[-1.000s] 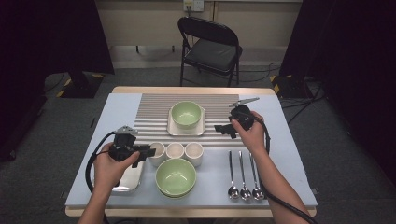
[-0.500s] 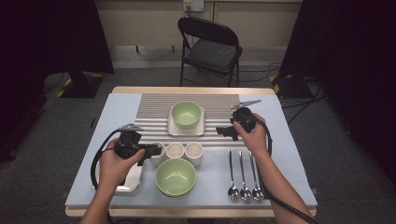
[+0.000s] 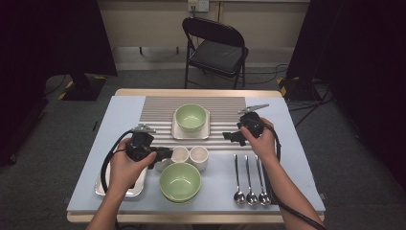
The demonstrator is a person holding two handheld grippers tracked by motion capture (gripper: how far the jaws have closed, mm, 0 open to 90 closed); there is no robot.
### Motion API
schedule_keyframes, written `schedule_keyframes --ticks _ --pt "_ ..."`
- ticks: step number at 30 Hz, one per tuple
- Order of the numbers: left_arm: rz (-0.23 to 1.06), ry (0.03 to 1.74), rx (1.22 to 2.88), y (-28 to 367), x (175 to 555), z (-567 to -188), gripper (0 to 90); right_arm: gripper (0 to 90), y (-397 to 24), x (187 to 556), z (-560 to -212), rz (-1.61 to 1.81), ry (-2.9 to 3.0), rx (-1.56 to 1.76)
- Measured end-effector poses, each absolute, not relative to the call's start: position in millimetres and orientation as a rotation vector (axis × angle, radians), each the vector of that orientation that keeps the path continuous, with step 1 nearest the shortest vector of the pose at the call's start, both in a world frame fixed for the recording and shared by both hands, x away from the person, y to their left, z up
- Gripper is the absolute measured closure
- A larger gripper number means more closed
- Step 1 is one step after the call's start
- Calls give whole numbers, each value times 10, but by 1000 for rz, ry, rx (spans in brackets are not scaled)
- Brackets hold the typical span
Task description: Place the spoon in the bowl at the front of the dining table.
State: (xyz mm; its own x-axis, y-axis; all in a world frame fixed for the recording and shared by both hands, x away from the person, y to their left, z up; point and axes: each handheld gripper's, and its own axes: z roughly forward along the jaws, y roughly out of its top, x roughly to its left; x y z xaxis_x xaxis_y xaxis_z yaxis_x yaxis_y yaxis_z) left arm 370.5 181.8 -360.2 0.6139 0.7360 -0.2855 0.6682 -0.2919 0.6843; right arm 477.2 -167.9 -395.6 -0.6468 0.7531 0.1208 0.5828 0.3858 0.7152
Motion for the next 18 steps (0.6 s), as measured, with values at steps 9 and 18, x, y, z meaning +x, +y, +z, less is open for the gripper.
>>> schedule_keyframes --ticks 9,18 --pt "82 1086 2038 1697 3722 -3584 772 198 -1726 4751 -3975 1108 2416 1195" --pt "61 1079 2050 1605 3713 -3614 778 198 -1756 4720 -4019 1108 2418 1197"
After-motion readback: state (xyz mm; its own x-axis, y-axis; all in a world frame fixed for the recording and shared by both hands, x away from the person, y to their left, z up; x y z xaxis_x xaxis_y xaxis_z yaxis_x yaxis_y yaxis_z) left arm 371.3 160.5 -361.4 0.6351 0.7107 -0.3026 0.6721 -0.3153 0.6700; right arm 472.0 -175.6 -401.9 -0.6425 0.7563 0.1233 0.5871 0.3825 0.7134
